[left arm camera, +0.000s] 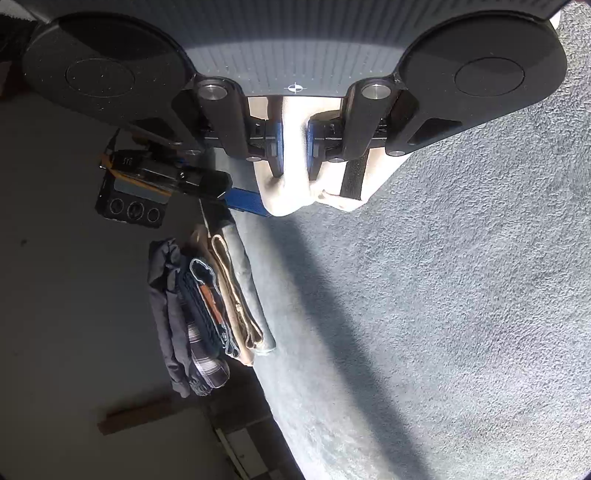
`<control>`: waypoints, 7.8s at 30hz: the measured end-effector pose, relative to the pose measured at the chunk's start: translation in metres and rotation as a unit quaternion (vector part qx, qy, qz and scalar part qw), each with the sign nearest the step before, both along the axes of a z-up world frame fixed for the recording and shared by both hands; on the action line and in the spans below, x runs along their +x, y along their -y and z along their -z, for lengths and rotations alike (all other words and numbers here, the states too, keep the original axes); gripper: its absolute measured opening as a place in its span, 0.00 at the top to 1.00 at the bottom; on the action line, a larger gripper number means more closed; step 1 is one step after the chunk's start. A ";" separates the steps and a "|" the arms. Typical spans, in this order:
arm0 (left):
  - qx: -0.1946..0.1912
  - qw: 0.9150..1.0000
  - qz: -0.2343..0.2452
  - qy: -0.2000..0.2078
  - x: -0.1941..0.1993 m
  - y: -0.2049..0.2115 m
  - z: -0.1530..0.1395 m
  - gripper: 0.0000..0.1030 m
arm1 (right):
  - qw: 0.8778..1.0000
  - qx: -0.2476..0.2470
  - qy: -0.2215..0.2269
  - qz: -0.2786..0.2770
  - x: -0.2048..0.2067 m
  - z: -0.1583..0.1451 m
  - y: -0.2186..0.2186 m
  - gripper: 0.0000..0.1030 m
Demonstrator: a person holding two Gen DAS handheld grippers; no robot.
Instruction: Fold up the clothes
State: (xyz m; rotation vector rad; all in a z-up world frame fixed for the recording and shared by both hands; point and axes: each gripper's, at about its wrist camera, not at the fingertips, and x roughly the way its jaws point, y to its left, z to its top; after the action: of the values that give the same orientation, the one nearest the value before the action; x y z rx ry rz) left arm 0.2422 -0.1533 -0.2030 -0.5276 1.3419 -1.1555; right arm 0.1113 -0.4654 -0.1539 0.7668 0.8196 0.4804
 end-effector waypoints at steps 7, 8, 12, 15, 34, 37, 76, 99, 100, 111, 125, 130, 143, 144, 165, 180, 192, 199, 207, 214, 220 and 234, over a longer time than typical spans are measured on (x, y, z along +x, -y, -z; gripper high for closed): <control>0.016 1.000 0.007 -0.015 0.000 0.003 0.004 0.90 | 0.988 0.150 -0.035 0.010 -0.001 0.022 0.004 0.68; 0.019 1.000 0.009 -0.018 0.000 0.003 0.005 0.89 | 0.985 0.158 -0.069 0.031 0.001 0.034 0.009 0.68; 0.027 0.999 0.011 -0.022 0.000 0.006 0.004 0.79 | 0.959 0.212 -0.137 0.125 -0.006 0.065 0.032 0.67; 0.026 1.000 0.010 -0.005 -0.001 0.004 -0.004 0.79 | 0.957 0.203 -0.121 0.170 -0.018 0.057 0.042 0.67; -0.061 0.996 -0.001 0.071 -0.022 -0.020 -0.050 0.90 | 0.936 -0.247 0.237 -0.084 -0.054 -0.053 -0.096 0.29; -0.065 0.996 0.003 0.067 -0.022 -0.021 -0.051 0.90 | 0.924 -0.267 0.253 -0.106 -0.053 -0.053 -0.108 0.21; 0.024 0.996 -0.088 0.009 -0.007 0.011 0.000 0.82 | 0.964 0.231 -0.091 0.090 -0.018 0.068 0.019 0.65; 0.087 0.957 -0.134 0.243 -0.073 -0.059 -0.088 0.79 | 0.930 -0.328 0.125 -0.110 -0.088 -0.019 -0.130 0.71; 0.107 0.947 -0.100 0.286 -0.095 -0.056 -0.093 0.79 | 0.930 -0.328 0.123 -0.109 -0.090 -0.020 -0.130 0.71; 0.198 0.831 -0.005 0.520 -0.247 -0.035 -0.045 0.74 | 0.918 -0.366 0.113 -0.101 -0.095 -0.039 -0.140 0.71; 0.152 0.863 -0.034 0.480 -0.237 -0.045 -0.051 0.76 | 0.887 -0.443 0.130 -0.008 -0.066 -0.008 -0.168 0.71; 0.165 0.831 -0.142 0.512 -0.201 -0.076 -0.079 0.77 | 0.867 -0.477 0.144 -0.001 -0.072 -0.005 -0.178 0.71; 0.218 0.847 -0.170 0.455 -0.147 -0.073 -0.035 0.69 | 0.859 -0.489 0.151 0.018 -0.078 0.002 -0.177 0.70; 0.221 0.844 -0.166 0.460 -0.148 -0.072 -0.036 0.69 | 0.859 -0.489 0.151 0.017 -0.077 0.001 -0.177 0.70; 0.197 0.821 -0.012 0.535 -0.249 -0.046 -0.051 0.70 | 0.914 -0.368 0.170 0.017 -0.111 -0.084 -0.129 0.64; 0.188 0.822 -0.043 0.536 -0.260 -0.066 -0.077 0.68 | 0.886 -0.435 0.139 -0.085 -0.180 -0.043 -0.157 0.64; 0.168 0.936 -0.132 0.280 -0.228 -0.132 -0.071 0.68 | 0.851 -0.440 0.237 -0.163 -0.218 -0.071 -0.193 0.67; 0.134 0.961 -0.132 0.202 -0.233 -0.155 -0.058 0.68 | 0.854 -0.418 0.252 -0.181 -0.219 -0.077 -0.203 0.68; 0.170 0.941 -0.037 0.291 -0.285 -0.130 -0.046 0.58 | 0.830 -0.484 0.213 -0.177 -0.197 -0.043 -0.213 0.68; 0.223 0.898 -0.061 0.373 -0.299 -0.098 -0.038 0.59 | 0.827 -0.510 0.183 -0.149 -0.186 -0.032 -0.204 0.69; 0.244 0.898 -0.097 0.353 -0.293 -0.101 -0.037 0.63 | 0.830 -0.508 0.183 -0.143 -0.187 -0.029 -0.204 0.69; 0.235 0.917 -0.092 0.309 -0.288 -0.148 -0.045 0.62 | 0.821 -0.519 0.186 -0.147 -0.188 -0.029 -0.205 0.69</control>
State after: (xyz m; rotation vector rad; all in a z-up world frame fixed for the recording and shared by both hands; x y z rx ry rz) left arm -0.0458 -0.0053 -0.1575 0.0719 0.9359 -0.7127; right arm -0.0765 -0.2604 -0.1253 -0.4725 0.6912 0.3567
